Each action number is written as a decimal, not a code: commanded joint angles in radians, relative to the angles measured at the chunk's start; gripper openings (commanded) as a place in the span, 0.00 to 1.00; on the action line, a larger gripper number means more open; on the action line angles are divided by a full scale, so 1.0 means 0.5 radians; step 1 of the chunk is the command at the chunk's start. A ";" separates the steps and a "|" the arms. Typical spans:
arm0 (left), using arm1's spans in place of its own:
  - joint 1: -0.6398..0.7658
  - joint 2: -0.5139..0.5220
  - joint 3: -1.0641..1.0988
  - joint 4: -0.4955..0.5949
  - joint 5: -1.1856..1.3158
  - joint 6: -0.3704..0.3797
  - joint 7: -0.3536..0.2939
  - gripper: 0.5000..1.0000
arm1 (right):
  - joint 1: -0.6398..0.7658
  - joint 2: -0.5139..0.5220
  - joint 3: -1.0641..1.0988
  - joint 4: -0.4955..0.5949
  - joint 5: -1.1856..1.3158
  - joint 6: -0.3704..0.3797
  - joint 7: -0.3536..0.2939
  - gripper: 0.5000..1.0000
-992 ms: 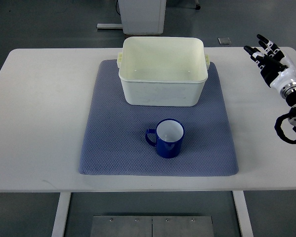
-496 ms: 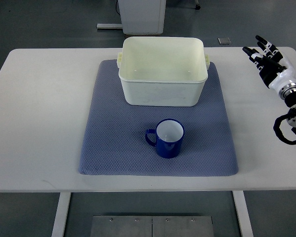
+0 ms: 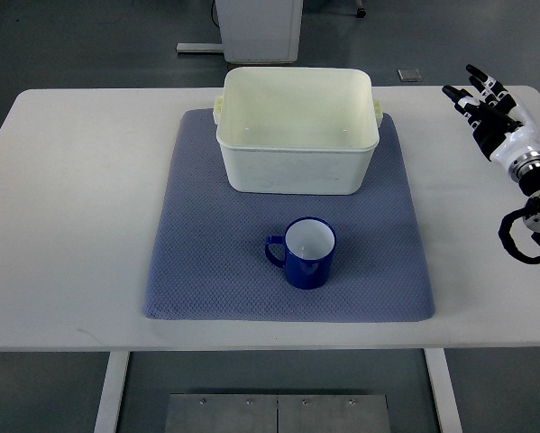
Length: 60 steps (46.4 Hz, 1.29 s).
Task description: Place cup in box with right hand
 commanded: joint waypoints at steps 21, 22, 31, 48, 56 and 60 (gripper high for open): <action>0.000 0.000 -0.001 0.000 -0.001 0.000 0.000 1.00 | 0.009 0.000 0.000 0.006 0.000 -0.003 0.000 1.00; 0.000 0.000 0.002 0.000 -0.001 0.000 0.000 1.00 | 0.009 0.000 0.000 0.006 0.000 -0.003 0.000 1.00; 0.000 0.000 -0.001 0.000 -0.001 0.000 0.000 1.00 | 0.009 -0.006 0.000 0.006 0.000 -0.003 -0.003 1.00; 0.000 0.000 -0.001 0.000 -0.001 0.000 0.000 1.00 | 0.013 -0.031 0.000 0.003 0.000 -0.003 -0.003 1.00; 0.000 0.000 -0.001 0.000 -0.001 0.000 0.000 1.00 | 0.022 -0.031 0.000 0.003 0.000 -0.003 -0.006 1.00; 0.000 0.000 0.002 0.000 -0.001 0.000 0.000 1.00 | 0.046 -0.028 0.000 0.003 0.000 -0.003 -0.006 1.00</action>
